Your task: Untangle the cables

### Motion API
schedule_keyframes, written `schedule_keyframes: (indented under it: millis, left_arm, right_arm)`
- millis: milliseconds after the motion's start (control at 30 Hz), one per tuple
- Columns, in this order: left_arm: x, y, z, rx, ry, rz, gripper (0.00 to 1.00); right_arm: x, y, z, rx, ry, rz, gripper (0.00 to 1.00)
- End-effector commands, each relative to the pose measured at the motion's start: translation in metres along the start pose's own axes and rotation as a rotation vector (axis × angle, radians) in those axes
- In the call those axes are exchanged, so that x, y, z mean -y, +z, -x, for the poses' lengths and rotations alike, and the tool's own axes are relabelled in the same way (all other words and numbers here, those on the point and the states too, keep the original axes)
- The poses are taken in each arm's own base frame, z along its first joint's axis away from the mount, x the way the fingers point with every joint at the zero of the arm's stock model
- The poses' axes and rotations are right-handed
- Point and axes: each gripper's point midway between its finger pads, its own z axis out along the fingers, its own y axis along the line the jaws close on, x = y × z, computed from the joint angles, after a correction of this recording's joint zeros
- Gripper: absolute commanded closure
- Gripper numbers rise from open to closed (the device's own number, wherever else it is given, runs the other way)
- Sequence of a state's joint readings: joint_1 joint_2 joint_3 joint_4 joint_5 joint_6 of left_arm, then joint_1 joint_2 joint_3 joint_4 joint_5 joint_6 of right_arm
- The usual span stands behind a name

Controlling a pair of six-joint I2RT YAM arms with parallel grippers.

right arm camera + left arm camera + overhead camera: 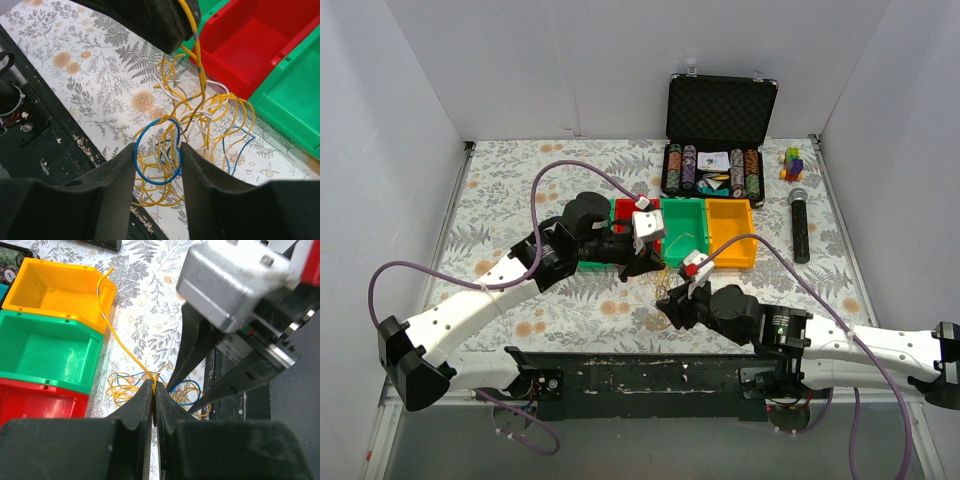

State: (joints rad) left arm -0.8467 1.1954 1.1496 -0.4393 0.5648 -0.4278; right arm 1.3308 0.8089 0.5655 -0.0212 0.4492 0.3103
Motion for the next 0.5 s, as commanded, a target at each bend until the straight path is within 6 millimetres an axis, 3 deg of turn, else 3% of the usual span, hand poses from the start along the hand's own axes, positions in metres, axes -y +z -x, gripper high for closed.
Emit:
schedule_keyframes:
  millis: [0, 100, 200, 300, 467]
  left_arm:
    - [0.003, -0.007, 0.027, 0.062, 0.026, -0.001, 1.00]
    - [0.001, -0.009, 0.024, 0.051, 0.034, 0.019, 1.00]
    - [-0.009, -0.013, 0.005, 0.012, 0.049, 0.085, 1.00]
    - [-0.022, -0.016, -0.028, -0.052, 0.053, 0.178, 1.00]
    - [-0.031, -0.028, -0.087, -0.159, 0.041, 0.258, 1.00]
  right_arm:
    - [0.001, 0.005, 0.015, 0.046, 0.016, -0.036, 0.60]
    - [0.004, 0.003, 0.021, 0.056, 0.025, -0.056, 0.80]
    - [0.008, -0.006, 0.029, 0.073, 0.026, -0.068, 0.94]
    - [0.013, -0.016, 0.043, 0.107, 0.032, -0.086, 0.99]
    - [0.023, -0.032, 0.059, 0.143, 0.038, -0.118, 0.99]
